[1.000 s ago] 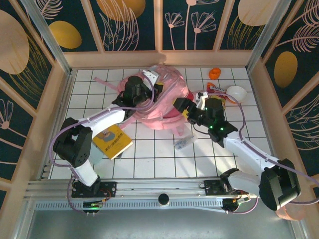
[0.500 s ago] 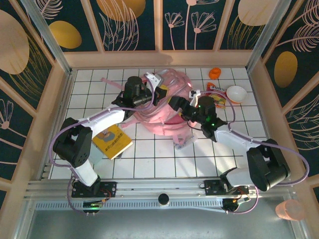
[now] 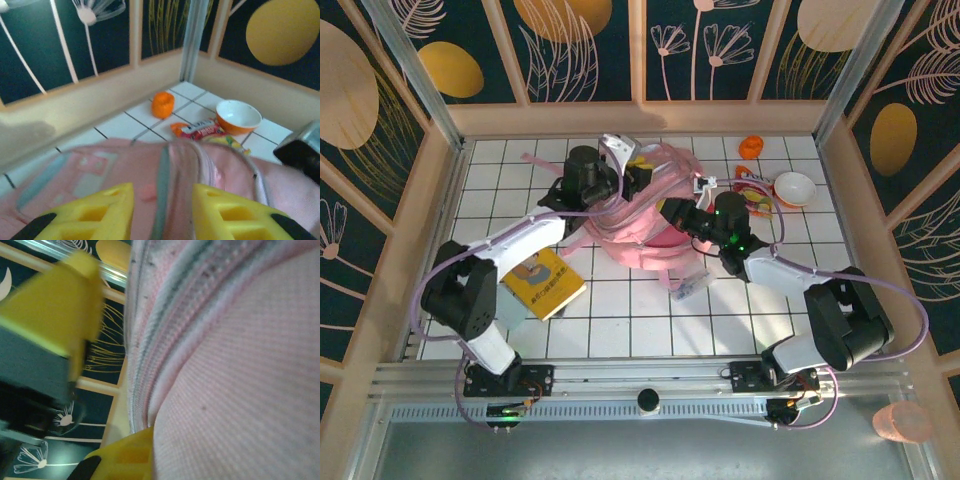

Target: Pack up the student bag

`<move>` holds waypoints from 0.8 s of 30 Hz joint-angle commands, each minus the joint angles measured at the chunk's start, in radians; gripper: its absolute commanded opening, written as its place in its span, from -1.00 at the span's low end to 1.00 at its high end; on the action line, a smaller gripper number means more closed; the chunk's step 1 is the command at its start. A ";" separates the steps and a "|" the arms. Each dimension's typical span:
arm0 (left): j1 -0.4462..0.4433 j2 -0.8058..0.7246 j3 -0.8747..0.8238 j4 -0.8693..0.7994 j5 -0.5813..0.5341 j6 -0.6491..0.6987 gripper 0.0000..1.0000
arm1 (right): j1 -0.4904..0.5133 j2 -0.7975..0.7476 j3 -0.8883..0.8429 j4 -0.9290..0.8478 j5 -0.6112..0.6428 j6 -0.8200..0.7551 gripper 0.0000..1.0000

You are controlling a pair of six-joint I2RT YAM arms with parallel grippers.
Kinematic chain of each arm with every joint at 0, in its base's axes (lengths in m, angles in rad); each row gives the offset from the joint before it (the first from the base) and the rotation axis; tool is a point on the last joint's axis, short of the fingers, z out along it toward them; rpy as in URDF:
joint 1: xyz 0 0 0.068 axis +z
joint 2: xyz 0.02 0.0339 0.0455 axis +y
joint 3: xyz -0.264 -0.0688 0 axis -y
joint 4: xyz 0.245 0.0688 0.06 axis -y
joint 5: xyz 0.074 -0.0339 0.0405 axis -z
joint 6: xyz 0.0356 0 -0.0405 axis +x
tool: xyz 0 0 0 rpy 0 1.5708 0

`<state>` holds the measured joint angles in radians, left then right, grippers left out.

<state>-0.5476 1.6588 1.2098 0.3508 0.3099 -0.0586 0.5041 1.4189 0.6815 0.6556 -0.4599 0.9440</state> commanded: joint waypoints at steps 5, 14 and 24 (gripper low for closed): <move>0.008 -0.308 -0.082 -0.291 -0.154 -0.129 -0.10 | 0.017 0.014 0.112 0.183 0.099 0.053 -1.00; 0.006 -0.639 -0.435 -0.360 -0.092 -0.498 0.02 | 0.127 0.012 0.261 0.022 0.305 -0.069 -1.00; 0.007 -0.548 -0.446 -0.245 -0.042 -0.639 0.11 | 0.161 0.040 0.275 0.036 0.301 -0.100 -1.00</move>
<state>-0.5438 1.0946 0.7372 0.0425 0.2535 -0.6159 0.6575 1.4628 0.9031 0.5941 -0.1986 0.8841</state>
